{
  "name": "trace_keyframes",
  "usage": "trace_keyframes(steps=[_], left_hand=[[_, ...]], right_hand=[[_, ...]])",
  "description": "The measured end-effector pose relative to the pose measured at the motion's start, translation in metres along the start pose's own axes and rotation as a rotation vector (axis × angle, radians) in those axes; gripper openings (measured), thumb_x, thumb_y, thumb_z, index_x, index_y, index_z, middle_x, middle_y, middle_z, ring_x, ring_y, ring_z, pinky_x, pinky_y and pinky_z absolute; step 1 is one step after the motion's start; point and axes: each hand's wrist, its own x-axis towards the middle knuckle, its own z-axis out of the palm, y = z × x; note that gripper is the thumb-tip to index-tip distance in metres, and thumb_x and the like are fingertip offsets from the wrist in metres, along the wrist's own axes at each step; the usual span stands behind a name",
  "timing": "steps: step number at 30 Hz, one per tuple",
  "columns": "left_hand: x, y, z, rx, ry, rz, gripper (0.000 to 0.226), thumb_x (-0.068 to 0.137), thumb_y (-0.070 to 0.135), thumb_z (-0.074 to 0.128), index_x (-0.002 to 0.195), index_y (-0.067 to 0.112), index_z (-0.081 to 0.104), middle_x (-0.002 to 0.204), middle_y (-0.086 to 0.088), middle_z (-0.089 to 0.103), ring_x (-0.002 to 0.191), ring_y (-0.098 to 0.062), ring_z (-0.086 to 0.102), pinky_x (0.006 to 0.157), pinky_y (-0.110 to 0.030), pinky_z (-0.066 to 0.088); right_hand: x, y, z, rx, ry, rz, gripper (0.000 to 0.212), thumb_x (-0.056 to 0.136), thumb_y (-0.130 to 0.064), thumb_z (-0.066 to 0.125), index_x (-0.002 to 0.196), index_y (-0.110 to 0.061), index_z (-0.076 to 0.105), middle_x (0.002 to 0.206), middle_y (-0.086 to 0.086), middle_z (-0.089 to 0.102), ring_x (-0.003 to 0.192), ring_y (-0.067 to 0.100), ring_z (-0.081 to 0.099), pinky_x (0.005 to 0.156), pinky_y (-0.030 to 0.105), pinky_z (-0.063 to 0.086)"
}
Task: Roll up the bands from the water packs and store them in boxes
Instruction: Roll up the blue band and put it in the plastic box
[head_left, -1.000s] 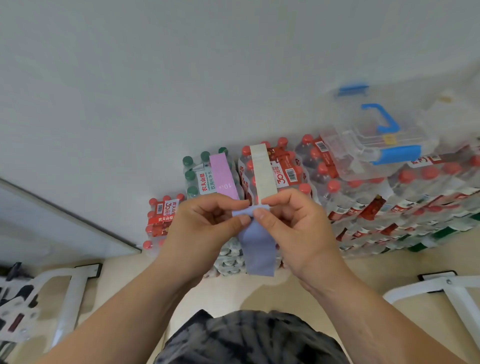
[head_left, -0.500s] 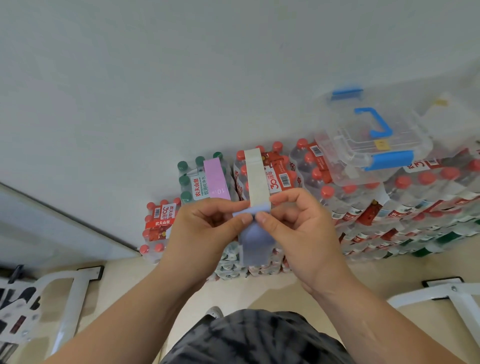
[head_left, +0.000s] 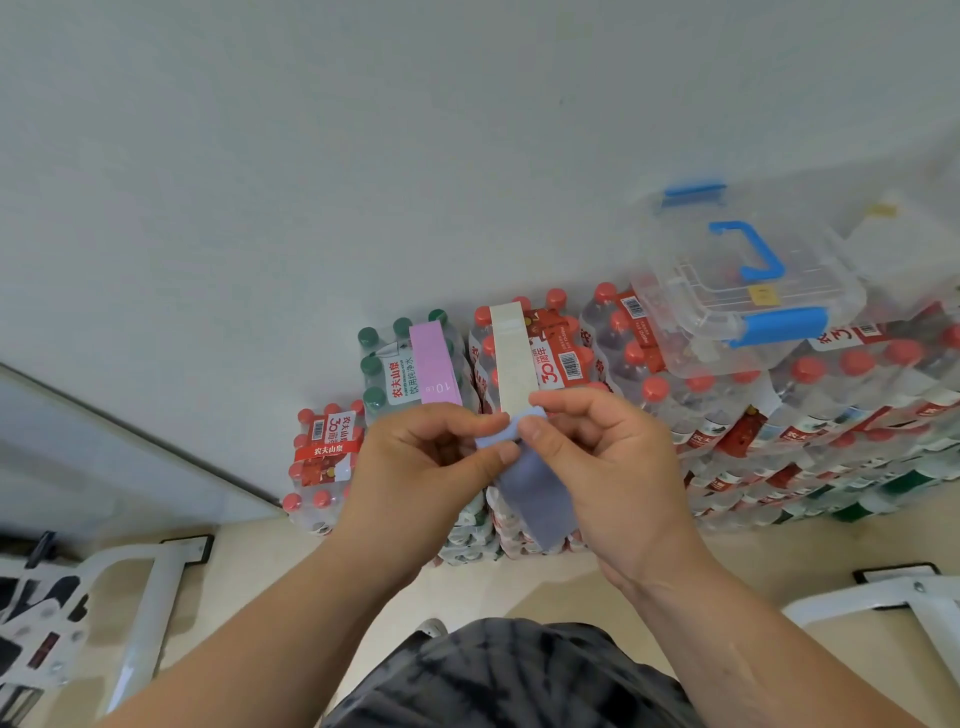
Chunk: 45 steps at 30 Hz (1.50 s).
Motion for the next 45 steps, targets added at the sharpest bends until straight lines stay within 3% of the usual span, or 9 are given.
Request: trace_keyframes(steps=[4,9,13,19,27,32,36,41,45], left_hand=[[0.001,0.001,-0.008,-0.056,-0.032,-0.061,0.026,0.072,0.020,0.077,0.094,0.008,0.079,0.085,-0.023,0.074,0.083,-0.042,0.071,0.074,-0.048,0.062],[-0.002,0.003,-0.012,0.025,-0.035,-0.061,0.015,0.079,0.011,0.077,0.092,0.015,0.080,0.084,-0.015,0.077,0.082,-0.036,0.074,0.075,-0.044,0.063],[-0.004,0.004,-0.013,0.011,0.043,-0.031,0.027,0.080,0.003,0.076,0.080,0.029,0.082,0.081,-0.008,0.078,0.077,-0.026,0.072,0.072,-0.034,0.061],[-0.006,0.005,-0.013,-0.121,0.114,-0.112,0.012,0.088,0.004,0.069,0.093,0.009,0.078,0.087,-0.013,0.078,0.079,-0.029,0.075,0.069,-0.032,0.059],[-0.006,0.009,-0.009,-0.184,0.098,-0.161,0.015,0.091,0.009,0.066,0.096,0.002,0.077,0.092,-0.022,0.076,0.087,-0.042,0.071,0.080,-0.047,0.061],[-0.007,0.013,-0.004,-0.207,0.082,-0.156,0.014,0.089,0.008,0.065,0.089,0.003,0.078,0.088,-0.021,0.076,0.077,-0.033,0.073,0.070,-0.038,0.061],[-0.009,0.014,0.001,-0.196,0.069,-0.140,0.010,0.082,0.010,0.070,0.081,0.010,0.080,0.086,-0.019,0.076,0.077,-0.031,0.072,0.074,-0.043,0.061],[-0.011,0.010,0.005,-0.120,0.117,-0.115,0.014,0.083,0.003,0.074,0.077,0.014,0.080,0.082,-0.014,0.077,0.077,-0.028,0.073,0.074,-0.042,0.060],[-0.014,0.007,0.006,0.115,0.083,0.026,0.026,0.079,0.006,0.080,0.072,0.031,0.079,0.075,0.002,0.077,0.072,-0.014,0.073,0.068,-0.026,0.057]], right_hand=[[-0.004,-0.001,0.002,0.029,-0.015,0.012,0.024,0.088,-0.008,0.072,0.105,-0.024,0.067,0.084,0.003,0.078,0.082,0.014,0.074,0.074,0.019,0.055],[-0.008,-0.004,0.005,0.057,-0.051,0.029,0.024,0.090,-0.007,0.070,0.106,-0.022,0.062,0.087,0.005,0.079,0.085,0.019,0.075,0.075,0.025,0.057],[-0.011,-0.005,0.007,0.019,-0.054,0.032,0.017,0.090,-0.016,0.070,0.105,-0.024,0.066,0.085,0.006,0.078,0.087,0.021,0.074,0.078,0.028,0.059],[-0.012,-0.001,0.007,-0.060,-0.036,0.019,0.018,0.092,-0.013,0.069,0.104,-0.025,0.065,0.082,-0.004,0.078,0.084,0.006,0.072,0.072,0.012,0.052],[-0.011,0.002,0.005,-0.044,0.009,-0.016,0.003,0.090,-0.014,0.072,0.087,-0.015,0.072,0.077,-0.001,0.074,0.074,0.009,0.066,0.068,0.020,0.052],[-0.012,0.002,0.001,0.032,-0.009,0.002,0.023,0.086,-0.008,0.075,0.070,-0.023,0.068,0.076,0.017,0.067,0.072,0.017,0.059,0.071,0.033,0.049],[-0.013,0.001,-0.004,0.008,-0.026,-0.011,0.032,0.083,-0.006,0.078,0.063,-0.029,0.065,0.066,-0.002,0.063,0.067,0.013,0.057,0.068,0.029,0.048],[-0.017,0.000,-0.008,-0.008,-0.006,-0.023,0.029,0.082,-0.003,0.078,0.074,-0.026,0.064,0.065,0.000,0.064,0.064,0.013,0.060,0.066,0.023,0.050],[-0.020,-0.001,-0.012,0.000,0.007,-0.012,0.024,0.083,0.000,0.077,0.093,-0.017,0.062,0.069,0.005,0.070,0.070,0.020,0.066,0.073,0.035,0.056]])
